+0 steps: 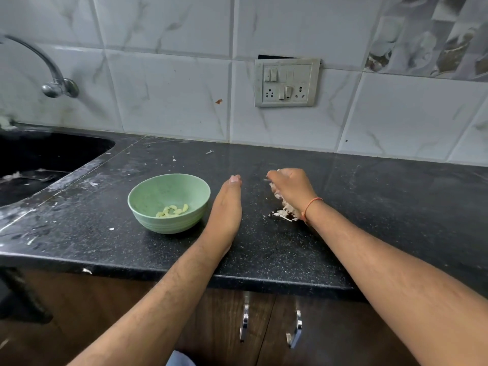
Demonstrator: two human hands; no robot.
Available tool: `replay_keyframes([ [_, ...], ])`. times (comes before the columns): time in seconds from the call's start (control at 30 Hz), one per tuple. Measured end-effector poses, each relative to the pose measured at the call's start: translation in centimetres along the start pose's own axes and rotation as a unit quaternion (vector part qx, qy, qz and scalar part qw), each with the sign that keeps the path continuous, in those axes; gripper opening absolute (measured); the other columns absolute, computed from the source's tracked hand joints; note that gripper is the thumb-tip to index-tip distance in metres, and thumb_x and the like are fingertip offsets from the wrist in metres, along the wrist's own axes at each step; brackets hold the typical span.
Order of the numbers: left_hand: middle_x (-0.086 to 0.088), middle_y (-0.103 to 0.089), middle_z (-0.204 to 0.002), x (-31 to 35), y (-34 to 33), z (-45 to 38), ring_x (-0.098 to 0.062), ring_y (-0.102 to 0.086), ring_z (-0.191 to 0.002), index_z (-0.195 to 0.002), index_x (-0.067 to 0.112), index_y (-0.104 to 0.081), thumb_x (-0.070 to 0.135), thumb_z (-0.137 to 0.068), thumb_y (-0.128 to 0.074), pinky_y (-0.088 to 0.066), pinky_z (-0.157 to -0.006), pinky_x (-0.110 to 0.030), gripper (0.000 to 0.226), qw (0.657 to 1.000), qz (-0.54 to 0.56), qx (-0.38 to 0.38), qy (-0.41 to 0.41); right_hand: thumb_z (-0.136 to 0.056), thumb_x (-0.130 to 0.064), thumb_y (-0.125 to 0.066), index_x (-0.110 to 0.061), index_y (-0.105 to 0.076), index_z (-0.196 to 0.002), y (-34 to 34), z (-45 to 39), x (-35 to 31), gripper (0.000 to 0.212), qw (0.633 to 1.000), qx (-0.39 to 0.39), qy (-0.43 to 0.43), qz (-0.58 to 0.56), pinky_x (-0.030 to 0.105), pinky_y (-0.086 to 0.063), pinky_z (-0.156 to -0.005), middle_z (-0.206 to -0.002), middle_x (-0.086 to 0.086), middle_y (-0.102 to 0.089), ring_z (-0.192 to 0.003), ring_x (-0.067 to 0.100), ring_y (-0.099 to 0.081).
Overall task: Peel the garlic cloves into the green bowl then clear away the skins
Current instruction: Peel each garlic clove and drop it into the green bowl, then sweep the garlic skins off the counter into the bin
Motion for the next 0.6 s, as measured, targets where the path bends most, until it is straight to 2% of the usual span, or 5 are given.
replay_keyframes([
  [0.17,0.015,-0.060,-0.144,0.3,-2.1,2.0,0.001,-0.052,-0.130,-0.142,0.037,-0.054,0.046,-0.113,-0.031,-0.035,-0.121,-0.035,0.038,0.991,0.127,0.047,0.013,-0.097,-0.021,-0.062,-0.020,-0.049,-0.080,-2.6,3.9,-2.9,0.022,0.949,-0.027,-0.123,-0.288,0.019,-0.022,-0.038,-0.055,-0.004,-0.040,-0.043,0.010,-0.031],
  [0.23,0.009,-0.070,-0.131,1.4,-2.7,3.8,-0.004,-0.065,-0.116,-0.131,0.033,-0.062,0.042,-0.114,-0.033,-0.049,-0.104,-0.032,0.034,0.974,0.213,0.067,0.022,-0.098,-0.020,-0.062,-0.018,-0.051,-0.074,-4.4,7.3,-5.0,0.026,0.927,-0.061,-0.137,-0.344,0.018,-0.027,-0.038,-0.055,-0.002,-0.043,-0.041,0.010,-0.036],
  [0.3,0.000,-0.078,-0.117,3.1,-1.8,6.2,-0.012,-0.073,-0.108,-0.124,0.024,-0.071,0.037,-0.115,-0.036,-0.054,-0.094,-0.031,0.038,0.956,0.267,0.123,0.003,-0.095,-0.018,-0.062,-0.010,-0.061,-0.072,-5.9,11.3,-7.3,0.024,0.935,-0.087,-0.118,-0.324,0.020,-0.037,-0.046,-0.061,0.005,-0.054,-0.048,0.015,-0.047],
  [0.43,-0.003,-0.079,-0.119,4.0,3.0,12.7,-0.015,-0.073,-0.116,-0.123,0.017,-0.075,0.035,-0.115,-0.038,-0.053,-0.109,-0.040,0.041,0.915,0.335,0.223,-0.022,-0.094,-0.020,-0.064,-0.007,-0.071,-0.077,-9.1,18.4,-10.1,0.023,0.970,-0.103,-0.042,-0.216,0.023,-0.047,-0.054,-0.070,0.006,-0.061,-0.063,0.014,-0.057],
  [0.6,-0.005,-0.078,-0.122,0.9,11.7,21.0,-0.019,-0.073,-0.119,-0.126,0.019,-0.075,0.035,-0.116,-0.034,-0.053,-0.107,-0.041,0.046,0.884,0.355,0.302,-0.037,-0.107,-0.035,-0.056,-0.011,-0.075,-0.082,-18.0,27.2,-9.3,0.040,0.951,-0.221,-0.055,-0.209,0.035,-0.058,-0.072,-0.080,0.010,-0.075,-0.076,0.018,-0.071],
])
Point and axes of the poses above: each hand's wrist, its own z-axis away from the middle knuckle, its own y-axis out of the back of the hand, x = y × z, the point moved 7 cm from there along -z, towards the middle knuckle
